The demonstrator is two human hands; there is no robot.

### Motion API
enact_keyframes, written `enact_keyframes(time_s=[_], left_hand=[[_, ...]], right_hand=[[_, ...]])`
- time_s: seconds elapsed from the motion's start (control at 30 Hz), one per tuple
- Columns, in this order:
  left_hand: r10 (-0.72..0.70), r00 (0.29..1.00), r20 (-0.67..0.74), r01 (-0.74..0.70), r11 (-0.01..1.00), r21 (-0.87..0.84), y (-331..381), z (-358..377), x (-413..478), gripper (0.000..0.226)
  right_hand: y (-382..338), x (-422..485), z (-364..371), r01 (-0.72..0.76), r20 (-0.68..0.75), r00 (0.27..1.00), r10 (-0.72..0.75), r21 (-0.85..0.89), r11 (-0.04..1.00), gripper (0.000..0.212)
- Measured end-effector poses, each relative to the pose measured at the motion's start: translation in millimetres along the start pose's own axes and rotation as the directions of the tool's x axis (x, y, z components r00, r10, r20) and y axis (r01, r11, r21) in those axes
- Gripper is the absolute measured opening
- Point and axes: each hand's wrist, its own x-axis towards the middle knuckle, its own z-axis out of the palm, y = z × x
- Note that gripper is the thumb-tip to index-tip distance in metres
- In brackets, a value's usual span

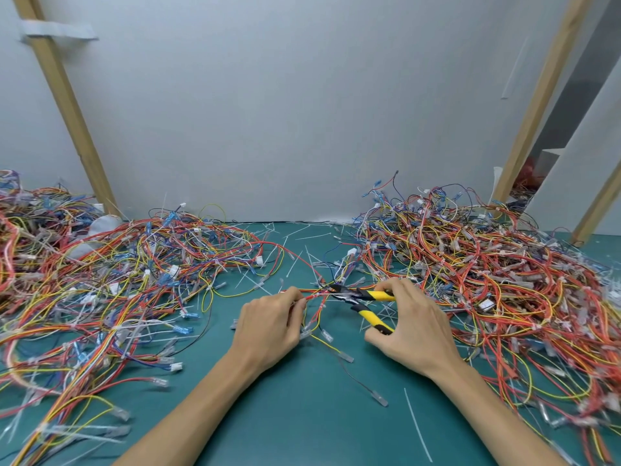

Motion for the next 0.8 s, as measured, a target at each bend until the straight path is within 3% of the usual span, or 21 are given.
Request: enact_keyframes(time_s=[0.23,0.47,0.8], left_hand=[[0.046,0.999,0.017,-0.045,0.998,-0.038,0.0,-0.4,-1.3,0.016],[0.115,0.993,-0.012,-0.116,0.990,-0.076,2.4,-2.9,-1.4,0.016],[0.099,0.995,-0.024,-0.101,0.989,-0.110,1.1,-1.4,-2.1,0.017]], right_hand=[[-1.8,0.0,2.6,0.105,-0.018,0.994,-0.107,-0.088,0.991,0.054],[-1.8,0.4,-0.7,0.135,-0.011,0.991,-0.135,-0.030,0.990,0.055],[1.4,1.7,-4.8,0.169,-0.045,0.984,-0.171,-0.048,0.984,0.054]])
